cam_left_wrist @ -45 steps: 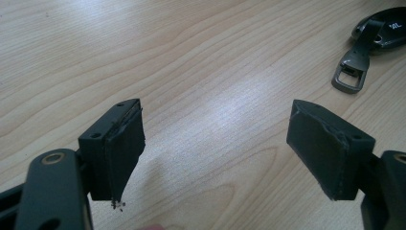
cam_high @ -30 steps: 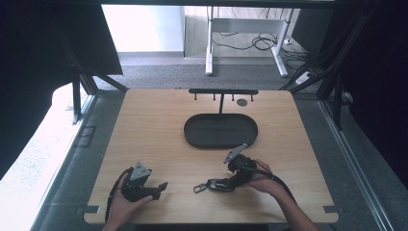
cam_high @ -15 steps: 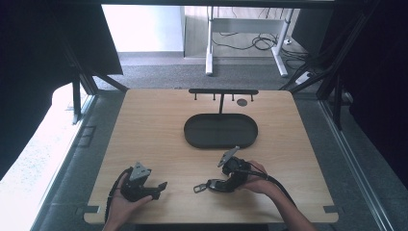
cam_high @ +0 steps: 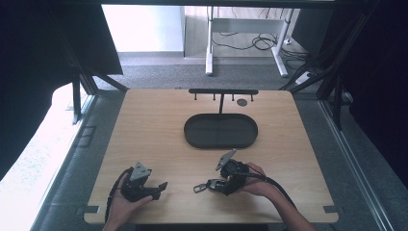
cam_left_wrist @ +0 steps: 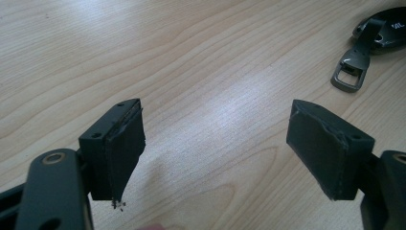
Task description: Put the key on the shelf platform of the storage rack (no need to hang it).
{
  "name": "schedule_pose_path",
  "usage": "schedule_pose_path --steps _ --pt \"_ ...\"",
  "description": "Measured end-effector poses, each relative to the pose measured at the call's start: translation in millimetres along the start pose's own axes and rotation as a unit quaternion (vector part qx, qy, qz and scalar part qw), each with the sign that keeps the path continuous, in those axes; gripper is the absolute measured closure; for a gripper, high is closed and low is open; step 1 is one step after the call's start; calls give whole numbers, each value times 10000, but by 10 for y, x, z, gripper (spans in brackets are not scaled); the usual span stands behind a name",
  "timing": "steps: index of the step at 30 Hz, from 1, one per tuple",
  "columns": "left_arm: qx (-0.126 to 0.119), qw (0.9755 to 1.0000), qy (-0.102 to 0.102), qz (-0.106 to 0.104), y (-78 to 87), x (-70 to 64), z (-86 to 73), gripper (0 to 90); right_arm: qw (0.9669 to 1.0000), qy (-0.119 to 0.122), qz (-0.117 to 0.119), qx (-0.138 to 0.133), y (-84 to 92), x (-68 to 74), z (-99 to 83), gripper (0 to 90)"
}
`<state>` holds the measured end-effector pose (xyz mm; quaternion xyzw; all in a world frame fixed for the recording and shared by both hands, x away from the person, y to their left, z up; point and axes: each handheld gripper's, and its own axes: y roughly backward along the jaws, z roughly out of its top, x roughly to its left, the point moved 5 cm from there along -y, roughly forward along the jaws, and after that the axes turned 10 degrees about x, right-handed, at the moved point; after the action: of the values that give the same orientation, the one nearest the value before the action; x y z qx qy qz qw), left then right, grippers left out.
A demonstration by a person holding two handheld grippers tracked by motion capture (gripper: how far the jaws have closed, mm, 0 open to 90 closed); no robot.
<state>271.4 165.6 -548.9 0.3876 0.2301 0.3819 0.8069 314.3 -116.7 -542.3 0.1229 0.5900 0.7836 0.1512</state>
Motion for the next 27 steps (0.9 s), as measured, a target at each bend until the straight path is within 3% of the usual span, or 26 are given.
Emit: schedule_pose_path --steps 11,27 --pt "-12 10000 17 -5 -9 -7 2 210 9996 113 27 264 -125 37 8 344" --pt "-9 10000 6 -8 -15 -19 6 211 9987 267 -13 424 -140 77 20 416"
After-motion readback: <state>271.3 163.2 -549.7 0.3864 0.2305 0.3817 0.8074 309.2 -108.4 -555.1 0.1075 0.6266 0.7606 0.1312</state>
